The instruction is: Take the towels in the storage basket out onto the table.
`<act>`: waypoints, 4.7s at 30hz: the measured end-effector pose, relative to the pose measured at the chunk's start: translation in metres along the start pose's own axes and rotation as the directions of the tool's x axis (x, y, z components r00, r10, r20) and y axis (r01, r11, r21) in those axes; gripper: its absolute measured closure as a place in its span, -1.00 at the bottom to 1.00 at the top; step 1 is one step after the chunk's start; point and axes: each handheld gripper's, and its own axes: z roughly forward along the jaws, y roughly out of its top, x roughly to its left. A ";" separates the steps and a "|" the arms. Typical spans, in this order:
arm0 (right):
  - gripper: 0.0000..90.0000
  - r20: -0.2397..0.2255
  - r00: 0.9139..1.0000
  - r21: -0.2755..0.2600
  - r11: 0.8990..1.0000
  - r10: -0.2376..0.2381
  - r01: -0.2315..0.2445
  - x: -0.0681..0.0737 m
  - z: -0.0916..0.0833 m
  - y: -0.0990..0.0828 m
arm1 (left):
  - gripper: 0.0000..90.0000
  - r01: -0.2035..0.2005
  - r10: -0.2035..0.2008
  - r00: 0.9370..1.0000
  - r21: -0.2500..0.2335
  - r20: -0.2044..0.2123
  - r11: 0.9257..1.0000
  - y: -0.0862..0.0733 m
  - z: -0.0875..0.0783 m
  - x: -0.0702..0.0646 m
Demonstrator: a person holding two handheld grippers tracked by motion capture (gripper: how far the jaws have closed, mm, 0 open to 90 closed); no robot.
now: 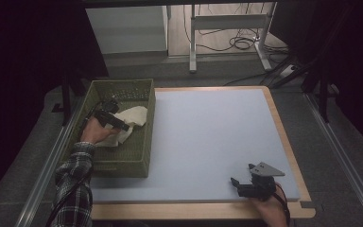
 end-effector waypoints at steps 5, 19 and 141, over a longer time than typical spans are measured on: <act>-0.76 0.000 1.000 -0.001 1.000 0.000 0.000 0.000 0.000 0.000 | -0.60 0.002 -0.001 1.000 0.104 -0.007 0.995 0.005 0.015 -0.002; -0.76 0.000 1.000 0.000 1.000 -0.001 0.001 0.000 0.000 0.000 | 0.85 0.076 -0.076 0.997 0.065 -0.009 0.995 0.002 -0.001 0.006; -0.77 -0.004 1.000 0.001 1.000 -0.001 0.001 0.000 0.000 0.000 | 0.18 -0.183 0.322 0.915 -0.460 0.244 0.869 0.050 0.004 -0.246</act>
